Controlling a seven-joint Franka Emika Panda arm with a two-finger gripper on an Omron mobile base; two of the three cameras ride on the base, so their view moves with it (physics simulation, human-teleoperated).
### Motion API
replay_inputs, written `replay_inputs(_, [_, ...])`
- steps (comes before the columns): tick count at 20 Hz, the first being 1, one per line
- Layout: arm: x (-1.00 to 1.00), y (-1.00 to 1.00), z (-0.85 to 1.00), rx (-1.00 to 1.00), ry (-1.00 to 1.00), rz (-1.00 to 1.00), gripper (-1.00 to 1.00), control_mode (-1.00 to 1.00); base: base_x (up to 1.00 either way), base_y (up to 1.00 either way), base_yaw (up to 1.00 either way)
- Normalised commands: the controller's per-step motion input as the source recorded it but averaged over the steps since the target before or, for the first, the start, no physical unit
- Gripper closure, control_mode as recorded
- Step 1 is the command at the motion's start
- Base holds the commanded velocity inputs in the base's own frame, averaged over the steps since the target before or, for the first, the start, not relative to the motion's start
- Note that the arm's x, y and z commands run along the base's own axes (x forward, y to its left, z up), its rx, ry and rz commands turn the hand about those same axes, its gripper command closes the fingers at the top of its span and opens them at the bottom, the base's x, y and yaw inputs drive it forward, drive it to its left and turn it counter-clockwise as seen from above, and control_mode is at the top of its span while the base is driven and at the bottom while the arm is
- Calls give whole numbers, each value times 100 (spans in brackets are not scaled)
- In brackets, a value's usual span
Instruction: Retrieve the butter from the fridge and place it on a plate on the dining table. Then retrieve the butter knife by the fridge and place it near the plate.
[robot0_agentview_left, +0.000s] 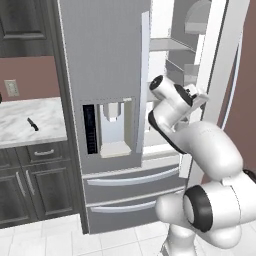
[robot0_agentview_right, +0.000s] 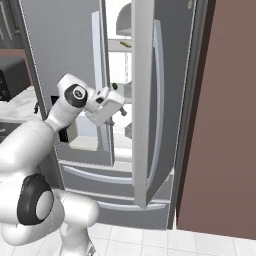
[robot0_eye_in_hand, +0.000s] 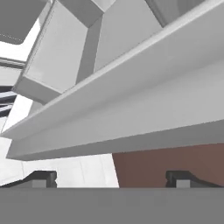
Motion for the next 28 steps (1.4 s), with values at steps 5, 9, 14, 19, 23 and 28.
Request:
replay_inputs(5, [2,-31,0,-12,11,0,-100,-100,0,0,0])
replay_inputs(9, [0,-58,0,-10,14,0,-100,-100,0,0,0])
replay_inputs(14, [0,-61,0,-10,13,0,-100,-100,0,0,0])
replay_inputs(19, [0,-67,0,-9,12,0,-100,-100,0,0,0])
replay_inputs(23, [0,-67,0,-8,8,0,-100,-100,0,0,0])
replay_inputs(28, [-2,-97,-2,-5,6,1,-100,-100,0,0,0])
